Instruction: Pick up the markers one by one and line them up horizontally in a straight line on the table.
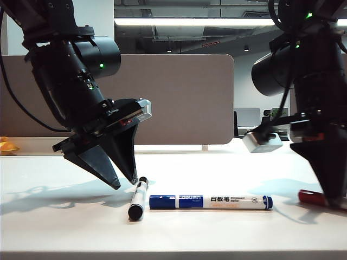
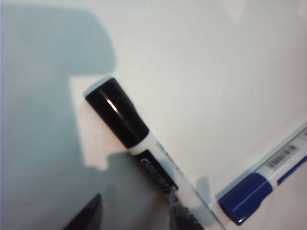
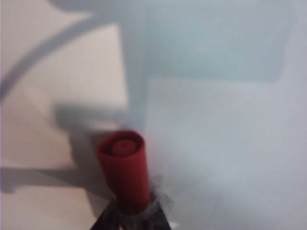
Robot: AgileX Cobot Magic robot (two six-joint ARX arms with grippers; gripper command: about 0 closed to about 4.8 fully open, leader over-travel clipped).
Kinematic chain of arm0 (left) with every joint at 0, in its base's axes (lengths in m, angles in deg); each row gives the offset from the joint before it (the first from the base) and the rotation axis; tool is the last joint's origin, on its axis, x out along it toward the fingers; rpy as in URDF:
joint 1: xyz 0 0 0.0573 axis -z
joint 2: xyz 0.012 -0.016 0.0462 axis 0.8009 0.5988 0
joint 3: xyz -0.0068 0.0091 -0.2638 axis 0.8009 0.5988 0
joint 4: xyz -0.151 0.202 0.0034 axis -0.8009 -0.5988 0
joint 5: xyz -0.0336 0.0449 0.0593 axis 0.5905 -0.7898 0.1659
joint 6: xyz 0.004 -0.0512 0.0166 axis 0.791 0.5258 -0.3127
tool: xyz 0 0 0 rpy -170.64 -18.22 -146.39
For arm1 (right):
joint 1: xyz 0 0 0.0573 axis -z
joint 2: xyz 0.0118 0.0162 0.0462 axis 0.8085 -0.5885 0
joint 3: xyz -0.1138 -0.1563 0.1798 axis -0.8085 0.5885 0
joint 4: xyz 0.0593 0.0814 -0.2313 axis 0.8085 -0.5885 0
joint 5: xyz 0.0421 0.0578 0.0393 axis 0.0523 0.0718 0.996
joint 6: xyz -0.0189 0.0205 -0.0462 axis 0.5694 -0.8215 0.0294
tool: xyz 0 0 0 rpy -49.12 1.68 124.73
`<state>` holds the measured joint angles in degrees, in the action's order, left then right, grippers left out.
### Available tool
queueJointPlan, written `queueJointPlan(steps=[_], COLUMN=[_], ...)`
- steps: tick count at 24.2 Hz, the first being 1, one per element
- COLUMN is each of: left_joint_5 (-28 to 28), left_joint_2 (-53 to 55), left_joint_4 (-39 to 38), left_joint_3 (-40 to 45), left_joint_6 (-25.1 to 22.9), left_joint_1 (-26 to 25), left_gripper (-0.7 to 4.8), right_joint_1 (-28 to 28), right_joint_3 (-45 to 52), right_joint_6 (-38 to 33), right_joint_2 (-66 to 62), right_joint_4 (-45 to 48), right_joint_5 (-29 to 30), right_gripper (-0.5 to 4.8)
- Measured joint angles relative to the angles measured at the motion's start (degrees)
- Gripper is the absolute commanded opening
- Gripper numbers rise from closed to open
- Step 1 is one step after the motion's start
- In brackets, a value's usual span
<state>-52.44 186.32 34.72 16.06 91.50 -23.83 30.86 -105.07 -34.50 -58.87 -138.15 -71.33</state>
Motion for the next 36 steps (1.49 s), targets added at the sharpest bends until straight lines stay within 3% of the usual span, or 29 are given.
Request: queueJointPlan(steps=[5, 25, 26, 30, 34, 36], left_joint_5=[-2.84, -1.95, -1.62, -1.29, -1.27, -1.27], left_joint_2=[0.0, -2.51, -2.62, -2.69, -3.23, -3.82], left_joint_4=[-1.6, -3.28, -3.08, -2.78, -2.71, -2.38], left_joint_3=[0.0, -2.71, -2.89, -2.93, -2.93, -3.06], left_joint_6=[-3.54, -16.83, -16.94, -17.75, -18.03, -18.03], left_joint_1=[-0.09, -0.09, -0.09, -0.09, -0.09, -0.09], left_gripper=[1.8, 1.72, 1.63, 0.46, 0.41, 0.04], right_joint_1=[-0.02, -0.31, -0.31, -0.31, -2.51, -2.95], right_joint_3=[0.17, 0.26, 0.26, 0.28, 0.15, 0.15], right_joint_6=[3.06, 25.35, 26.16, 27.26, 32.65, 33.86], right_joint_2=[-0.24, -0.33, -0.33, -0.31, -0.24, -0.24], right_joint_4=[-2.29, -2.56, -2.43, -1.51, 0.2, 0.9], right_joint_5=[-0.44, -0.92, -0.9, -0.15, 1.79, 1.99], right_gripper=[0.53, 0.53, 0.53, 0.53, 0.53, 0.53])
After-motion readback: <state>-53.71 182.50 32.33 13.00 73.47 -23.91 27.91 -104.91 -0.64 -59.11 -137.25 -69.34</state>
